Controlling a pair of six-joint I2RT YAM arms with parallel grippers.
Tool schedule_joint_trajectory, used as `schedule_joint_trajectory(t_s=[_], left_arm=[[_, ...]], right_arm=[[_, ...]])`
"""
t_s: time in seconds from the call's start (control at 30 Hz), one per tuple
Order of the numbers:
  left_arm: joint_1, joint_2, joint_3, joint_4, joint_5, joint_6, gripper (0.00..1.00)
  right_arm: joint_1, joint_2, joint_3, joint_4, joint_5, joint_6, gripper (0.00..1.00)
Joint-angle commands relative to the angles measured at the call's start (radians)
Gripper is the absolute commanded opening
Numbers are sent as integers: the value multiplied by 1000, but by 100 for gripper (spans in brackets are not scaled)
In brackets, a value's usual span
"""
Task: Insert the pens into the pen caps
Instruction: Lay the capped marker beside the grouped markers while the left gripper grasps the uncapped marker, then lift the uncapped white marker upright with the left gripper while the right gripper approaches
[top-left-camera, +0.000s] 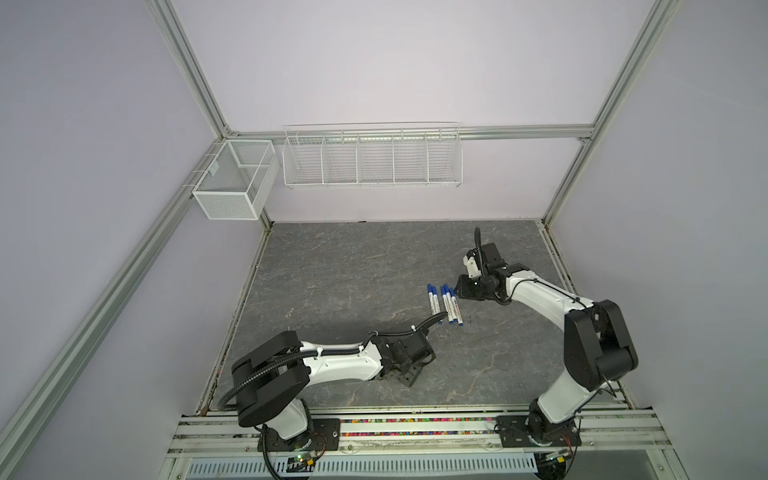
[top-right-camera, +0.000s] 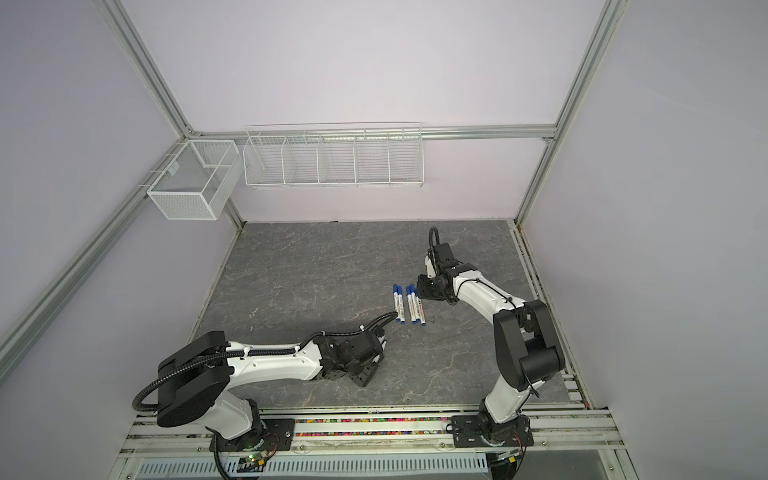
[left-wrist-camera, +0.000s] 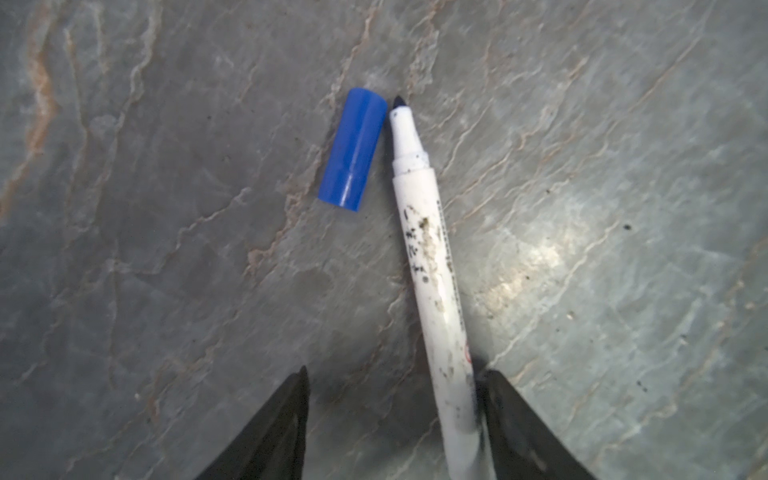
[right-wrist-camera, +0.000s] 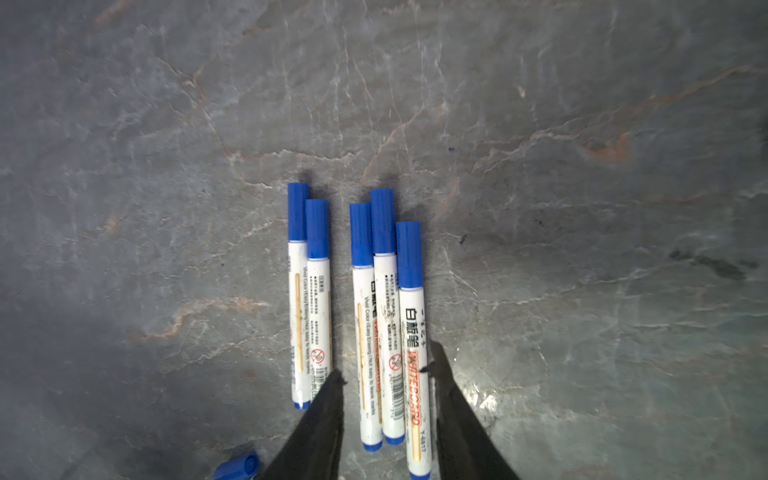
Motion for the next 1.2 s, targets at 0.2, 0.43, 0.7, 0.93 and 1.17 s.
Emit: schedule_joint_trajectory(t_s=[0.2,0.43,0.7,0.93,1.17], left_arm=[[-6,44,61,-57,50,73,31],[-6,28,57,-13,72,126,0],[20,-146,13,150,4,85,0],[152,-290,-104,393,64,-25,0],[156,-349,-170,523,30,-46,0]], right_arm=[[-110,-171,-89,13,9,86,39],[-181,-248,-130,2,-13,97,39],[-103,-380,-187,73,-186,43,41],[123,-404,-197,158,-393,-6,45],[230,-355,-178,207,-435,11,51]])
